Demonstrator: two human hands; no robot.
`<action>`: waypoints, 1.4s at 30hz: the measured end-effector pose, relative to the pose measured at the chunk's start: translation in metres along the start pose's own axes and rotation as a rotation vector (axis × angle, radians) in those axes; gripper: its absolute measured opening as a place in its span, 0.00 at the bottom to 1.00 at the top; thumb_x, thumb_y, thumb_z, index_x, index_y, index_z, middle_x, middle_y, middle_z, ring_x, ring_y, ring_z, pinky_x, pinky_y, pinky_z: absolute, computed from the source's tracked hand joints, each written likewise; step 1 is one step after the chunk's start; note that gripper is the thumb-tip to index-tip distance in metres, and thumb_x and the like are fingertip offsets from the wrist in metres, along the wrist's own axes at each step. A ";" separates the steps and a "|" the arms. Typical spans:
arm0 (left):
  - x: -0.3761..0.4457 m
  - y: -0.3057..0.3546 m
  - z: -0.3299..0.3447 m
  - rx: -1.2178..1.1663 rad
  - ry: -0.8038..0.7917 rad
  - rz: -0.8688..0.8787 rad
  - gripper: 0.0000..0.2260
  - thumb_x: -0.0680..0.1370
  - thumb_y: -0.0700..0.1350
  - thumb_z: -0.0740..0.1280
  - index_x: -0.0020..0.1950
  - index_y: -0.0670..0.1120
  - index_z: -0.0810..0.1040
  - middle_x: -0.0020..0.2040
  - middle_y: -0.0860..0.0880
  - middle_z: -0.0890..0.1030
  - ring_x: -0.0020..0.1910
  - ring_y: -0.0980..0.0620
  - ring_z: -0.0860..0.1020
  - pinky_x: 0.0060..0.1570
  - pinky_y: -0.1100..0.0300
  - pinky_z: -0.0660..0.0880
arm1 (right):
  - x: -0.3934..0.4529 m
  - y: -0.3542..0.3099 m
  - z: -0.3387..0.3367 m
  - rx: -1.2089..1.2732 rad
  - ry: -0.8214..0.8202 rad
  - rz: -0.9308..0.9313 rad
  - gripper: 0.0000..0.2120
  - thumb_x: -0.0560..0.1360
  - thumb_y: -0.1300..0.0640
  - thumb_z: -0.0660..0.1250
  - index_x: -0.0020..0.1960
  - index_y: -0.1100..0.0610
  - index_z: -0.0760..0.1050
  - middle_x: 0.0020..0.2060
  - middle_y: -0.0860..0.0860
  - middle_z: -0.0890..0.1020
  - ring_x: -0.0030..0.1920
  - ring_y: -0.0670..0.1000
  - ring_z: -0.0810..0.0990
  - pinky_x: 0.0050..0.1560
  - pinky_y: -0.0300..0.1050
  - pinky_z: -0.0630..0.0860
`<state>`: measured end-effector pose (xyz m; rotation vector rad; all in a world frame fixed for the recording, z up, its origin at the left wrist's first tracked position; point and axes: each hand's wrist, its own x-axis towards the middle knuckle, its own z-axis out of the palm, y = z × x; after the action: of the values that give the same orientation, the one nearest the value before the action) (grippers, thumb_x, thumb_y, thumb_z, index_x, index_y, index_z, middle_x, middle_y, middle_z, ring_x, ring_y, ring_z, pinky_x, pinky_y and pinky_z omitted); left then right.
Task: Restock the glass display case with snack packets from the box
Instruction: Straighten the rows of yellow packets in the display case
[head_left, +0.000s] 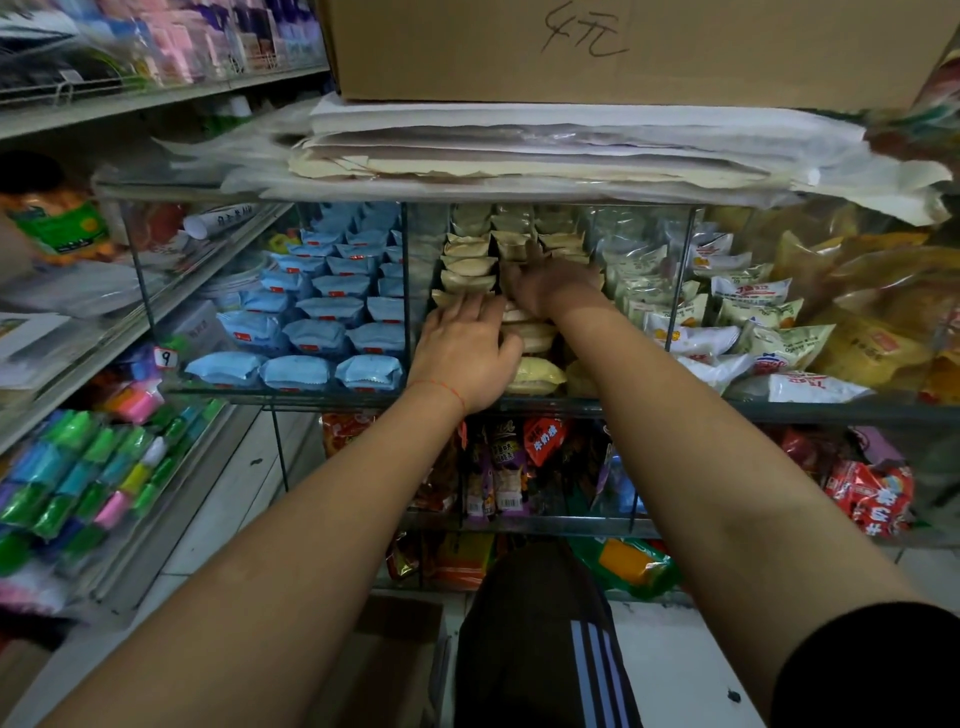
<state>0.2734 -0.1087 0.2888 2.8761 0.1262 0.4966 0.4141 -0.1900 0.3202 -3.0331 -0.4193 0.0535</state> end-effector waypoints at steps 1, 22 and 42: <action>0.000 0.000 0.000 -0.002 -0.013 -0.005 0.24 0.81 0.53 0.53 0.76 0.48 0.61 0.76 0.47 0.63 0.75 0.48 0.57 0.73 0.51 0.54 | 0.000 -0.001 -0.004 -0.002 0.004 0.000 0.31 0.79 0.38 0.41 0.79 0.49 0.51 0.74 0.55 0.65 0.74 0.59 0.63 0.72 0.63 0.49; -0.001 0.002 -0.003 0.019 -0.071 -0.019 0.25 0.80 0.54 0.52 0.78 0.50 0.58 0.77 0.48 0.61 0.76 0.49 0.55 0.73 0.51 0.52 | 0.018 0.011 0.000 -0.060 0.078 -0.130 0.28 0.80 0.41 0.43 0.77 0.47 0.58 0.77 0.55 0.55 0.76 0.61 0.53 0.73 0.62 0.47; -0.002 0.002 -0.004 -0.076 -0.042 -0.090 0.30 0.78 0.56 0.51 0.77 0.42 0.58 0.76 0.41 0.61 0.76 0.45 0.57 0.75 0.51 0.53 | 0.025 -0.030 -0.016 0.035 0.066 -0.359 0.27 0.80 0.45 0.43 0.75 0.52 0.62 0.76 0.53 0.61 0.76 0.55 0.57 0.74 0.60 0.49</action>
<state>0.2703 -0.1101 0.2924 2.7902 0.2242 0.4142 0.4311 -0.1555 0.3382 -2.8644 -0.9348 -0.0610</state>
